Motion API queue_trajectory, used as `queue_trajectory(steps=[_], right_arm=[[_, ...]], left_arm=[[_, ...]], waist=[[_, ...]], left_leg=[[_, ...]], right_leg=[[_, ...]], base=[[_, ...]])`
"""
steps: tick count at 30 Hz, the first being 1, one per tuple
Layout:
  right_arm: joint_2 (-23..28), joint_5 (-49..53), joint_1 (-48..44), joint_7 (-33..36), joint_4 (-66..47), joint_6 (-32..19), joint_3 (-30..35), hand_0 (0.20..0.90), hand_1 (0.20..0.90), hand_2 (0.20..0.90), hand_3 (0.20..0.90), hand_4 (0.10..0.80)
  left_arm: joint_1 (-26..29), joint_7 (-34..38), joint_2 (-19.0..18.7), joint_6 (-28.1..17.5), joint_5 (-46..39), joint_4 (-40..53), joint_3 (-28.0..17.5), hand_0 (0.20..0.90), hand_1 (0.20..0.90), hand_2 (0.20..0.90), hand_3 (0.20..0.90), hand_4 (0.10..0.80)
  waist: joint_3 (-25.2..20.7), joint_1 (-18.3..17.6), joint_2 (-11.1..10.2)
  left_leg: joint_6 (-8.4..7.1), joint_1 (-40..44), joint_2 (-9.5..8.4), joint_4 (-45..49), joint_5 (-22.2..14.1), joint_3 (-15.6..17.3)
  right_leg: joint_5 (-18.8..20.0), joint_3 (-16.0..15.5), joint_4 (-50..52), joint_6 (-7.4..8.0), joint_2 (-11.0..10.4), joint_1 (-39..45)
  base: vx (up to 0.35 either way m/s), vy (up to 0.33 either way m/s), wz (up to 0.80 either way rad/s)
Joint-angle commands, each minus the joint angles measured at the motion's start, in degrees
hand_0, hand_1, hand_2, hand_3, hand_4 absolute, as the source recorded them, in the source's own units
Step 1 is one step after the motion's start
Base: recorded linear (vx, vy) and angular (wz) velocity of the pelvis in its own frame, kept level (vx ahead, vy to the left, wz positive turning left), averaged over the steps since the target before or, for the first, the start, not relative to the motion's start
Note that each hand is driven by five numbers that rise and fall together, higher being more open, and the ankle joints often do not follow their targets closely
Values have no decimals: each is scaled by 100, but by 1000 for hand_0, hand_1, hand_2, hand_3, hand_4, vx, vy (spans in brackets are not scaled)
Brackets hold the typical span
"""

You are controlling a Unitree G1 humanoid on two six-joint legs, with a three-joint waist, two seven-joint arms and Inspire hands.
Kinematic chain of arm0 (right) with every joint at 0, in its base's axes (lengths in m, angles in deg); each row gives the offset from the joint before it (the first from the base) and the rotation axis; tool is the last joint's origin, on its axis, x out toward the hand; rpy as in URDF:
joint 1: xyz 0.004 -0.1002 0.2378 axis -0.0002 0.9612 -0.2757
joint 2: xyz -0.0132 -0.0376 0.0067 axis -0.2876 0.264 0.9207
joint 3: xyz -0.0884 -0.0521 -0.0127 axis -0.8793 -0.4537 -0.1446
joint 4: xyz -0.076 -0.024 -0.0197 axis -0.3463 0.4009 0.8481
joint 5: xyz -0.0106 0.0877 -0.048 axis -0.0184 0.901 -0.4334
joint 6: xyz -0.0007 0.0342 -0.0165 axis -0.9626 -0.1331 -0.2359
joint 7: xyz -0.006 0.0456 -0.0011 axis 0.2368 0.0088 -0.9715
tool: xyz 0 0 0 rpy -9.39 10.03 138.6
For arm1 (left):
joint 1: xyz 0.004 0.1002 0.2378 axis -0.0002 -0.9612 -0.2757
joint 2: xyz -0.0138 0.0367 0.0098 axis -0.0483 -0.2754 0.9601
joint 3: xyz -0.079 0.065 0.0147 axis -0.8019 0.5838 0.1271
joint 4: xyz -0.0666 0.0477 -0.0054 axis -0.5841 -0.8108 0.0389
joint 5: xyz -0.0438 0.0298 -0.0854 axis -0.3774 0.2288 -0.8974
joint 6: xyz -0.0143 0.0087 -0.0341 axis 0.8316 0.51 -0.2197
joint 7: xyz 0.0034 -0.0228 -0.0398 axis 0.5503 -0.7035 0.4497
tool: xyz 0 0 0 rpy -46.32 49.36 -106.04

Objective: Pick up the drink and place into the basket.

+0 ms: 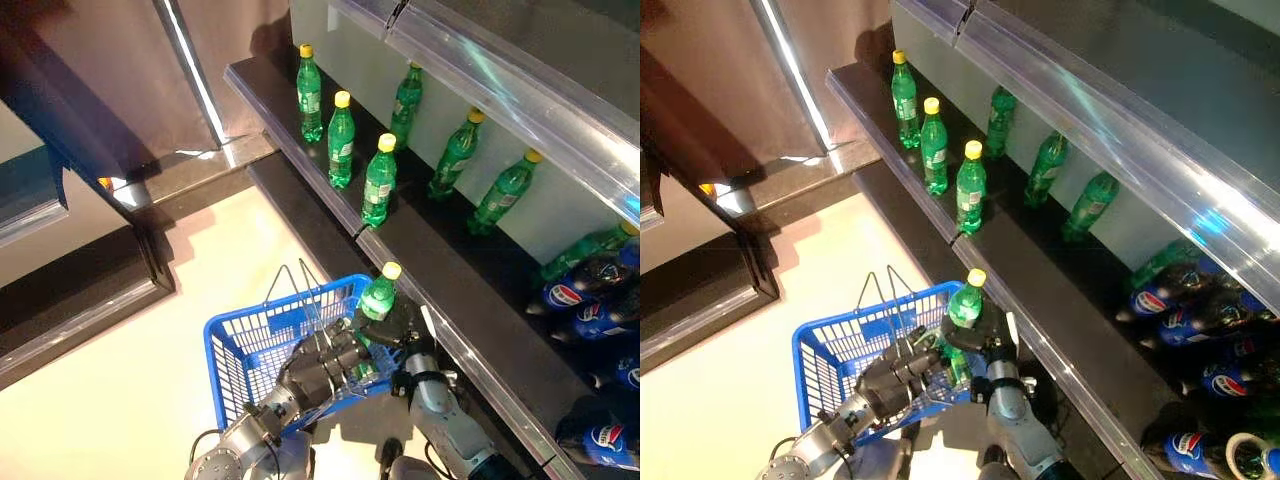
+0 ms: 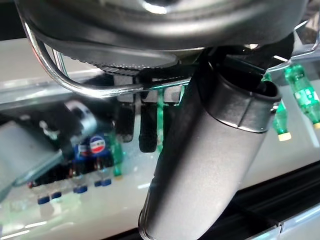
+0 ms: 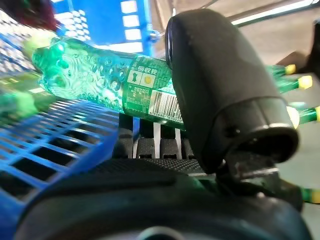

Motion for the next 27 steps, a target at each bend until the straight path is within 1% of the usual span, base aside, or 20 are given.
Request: queue_trajectory(steps=[1,3,7,9,11,13,14,18,21,22,23,27], right_arm=[[-357,502,-268,-682,-63,-735,-328,300,300,300,200,100],[-449,771,-330,-909,100,-745,-395,300,300,300,200,100],[-546,942,-437,-1137,262,-715,-506,300,300,300,200,100],[-595,1076,-539,-1371,325,-524,-640,300,300,300,200,100],[-609,1160,-589,-1455,365,-457,-735,300,300,300,200,100],[-654,1429,-644,-1650,431,-230,-838,300,300,300,200,100],[-695,1615,-655,-1828,516,-15,-900,300,300,300,200,100],[-767,2053,-631,-2468,794,383,-1065,300,300,300,200,100],[-805,2410,-484,-2988,949,697,-1195,300,300,300,200,100],[-804,2463,-420,-3205,1010,875,-1249,300,300,300,200,100],[-802,2495,-402,-3254,1029,927,-1265,300,300,300,200,100],[-851,3061,-142,-3843,1309,1584,-1390,300,300,300,200,100]], left_arm=[[320,-1943,934,-334,-425,2395,358,300,300,300,200,100],[336,-1987,968,-291,-429,2400,456,300,300,300,200,100],[367,-1968,1034,-264,-422,2379,607,300,300,300,200,100],[395,-1893,1077,-235,-457,2367,724,300,300,300,200,100],[393,-1865,1114,-191,-476,2350,791,300,300,300,200,100],[401,-1844,1166,-150,-487,2309,890,300,300,300,200,100],[395,-1828,1198,-112,-455,2303,942,300,300,300,200,100],[350,-1760,1262,72,-410,2283,1031,300,300,300,200,100],[204,-1745,1284,207,-376,2245,1102,300,300,300,200,100],[127,-1758,1296,247,-349,2229,1129,300,300,300,200,100],[104,-1762,1300,259,-342,2222,1135,300,300,300,200,100],[-109,-1832,1329,381,-265,2143,1186,300,300,300,200,100]], waist=[[-1374,53,40],[-1348,85,35],[-1333,123,30],[-1321,156,27],[-1307,180,22],[-1271,213,14],[-1251,239,9],[-1218,326,-10],[-1230,388,-32],[-1257,412,-45],[-1266,417,-48],[-1378,481,-92]], left_leg=[[-335,74,417,826,-625,231],[-333,57,404,874,-635,191],[-331,48,391,922,-648,135],[-334,32,370,988,-657,89],[-334,0,346,1048,-666,56],[-330,-33,325,1141,-687,17],[-330,-58,312,1209,-706,-10],[-333,-79,294,1380,-740,-89],[-342,-19,306,1501,-782,-126],[-343,7,310,1530,-804,-132],[-344,16,312,1539,-811,-136],[-341,108,326,1621,-880,-144]], right_leg=[[688,-4,242,122,-446,-575],[697,-34,266,121,-458,-578],[700,-76,301,125,-467,-572],[699,-102,344,127,-478,-569],[696,-119,374,125,-484,-572],[686,-152,438,126,-505,-579],[674,-180,487,129,-521,-584],[637,-283,610,134,-547,-530],[585,-368,703,143,-558,-421],[566,-390,721,152,-560,-381],[559,-395,726,154,-561,-367],[498,-445,781,183,-560,-255]], base=[[36,5,1],[48,1,1],[60,-1,4],[85,7,4],[65,4,5],[78,0,15],[77,-3,18],[113,-2,8],[160,4,21],[145,6,22],[148,8,5],[125,6,0]])
